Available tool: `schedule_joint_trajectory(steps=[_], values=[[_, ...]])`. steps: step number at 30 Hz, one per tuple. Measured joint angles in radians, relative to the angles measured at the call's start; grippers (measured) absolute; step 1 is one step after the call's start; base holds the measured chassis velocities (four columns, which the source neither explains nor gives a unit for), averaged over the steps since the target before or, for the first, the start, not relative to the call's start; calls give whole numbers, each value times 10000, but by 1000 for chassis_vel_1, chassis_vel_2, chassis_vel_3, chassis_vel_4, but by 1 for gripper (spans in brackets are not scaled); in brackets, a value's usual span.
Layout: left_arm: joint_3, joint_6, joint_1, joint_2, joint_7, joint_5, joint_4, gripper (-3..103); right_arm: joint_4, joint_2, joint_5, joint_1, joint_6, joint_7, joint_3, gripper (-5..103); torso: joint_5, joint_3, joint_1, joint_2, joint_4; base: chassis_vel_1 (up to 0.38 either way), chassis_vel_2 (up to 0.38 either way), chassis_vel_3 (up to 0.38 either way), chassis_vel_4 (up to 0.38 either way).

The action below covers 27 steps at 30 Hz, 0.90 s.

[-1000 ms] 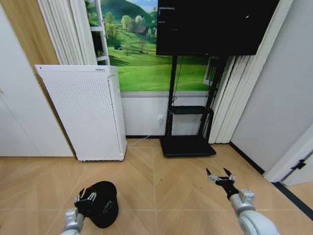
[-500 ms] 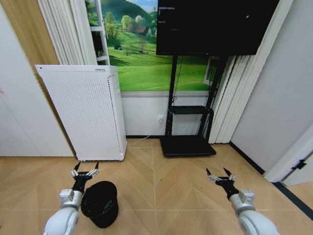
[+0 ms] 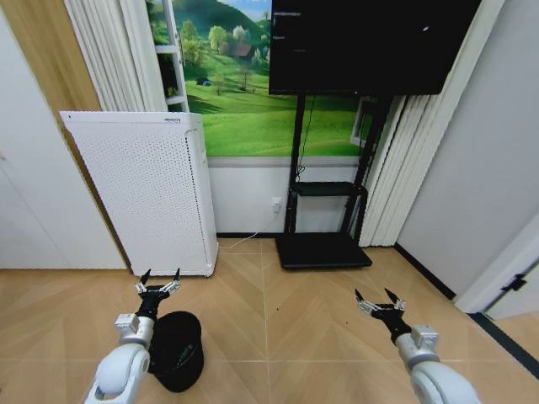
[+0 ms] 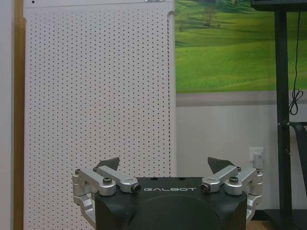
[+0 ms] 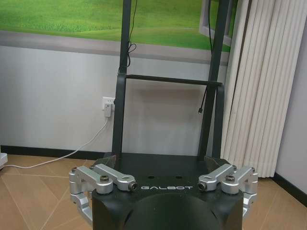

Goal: Pick up the trash bin and place the garbage on the floor into it.

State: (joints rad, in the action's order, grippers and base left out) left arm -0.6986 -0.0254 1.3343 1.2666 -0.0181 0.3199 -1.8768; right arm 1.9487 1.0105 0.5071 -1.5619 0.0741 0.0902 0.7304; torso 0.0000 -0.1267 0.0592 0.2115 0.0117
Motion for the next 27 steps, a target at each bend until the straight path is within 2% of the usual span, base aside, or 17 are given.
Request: schedule_joint_trajectory(steps=[15, 27], values=[[-5, 18, 16, 5, 5, -14, -4, 100, 0, 0, 0, 0, 0, 0, 0, 100, 0, -39, 11, 60, 1, 0, 0, 0, 0], [-10, 30, 22, 6, 11, -17, -4, 100, 0, 0, 0, 0, 0, 0, 0, 100, 0, -414, 139, 555, 1, 0, 0, 0, 0]])
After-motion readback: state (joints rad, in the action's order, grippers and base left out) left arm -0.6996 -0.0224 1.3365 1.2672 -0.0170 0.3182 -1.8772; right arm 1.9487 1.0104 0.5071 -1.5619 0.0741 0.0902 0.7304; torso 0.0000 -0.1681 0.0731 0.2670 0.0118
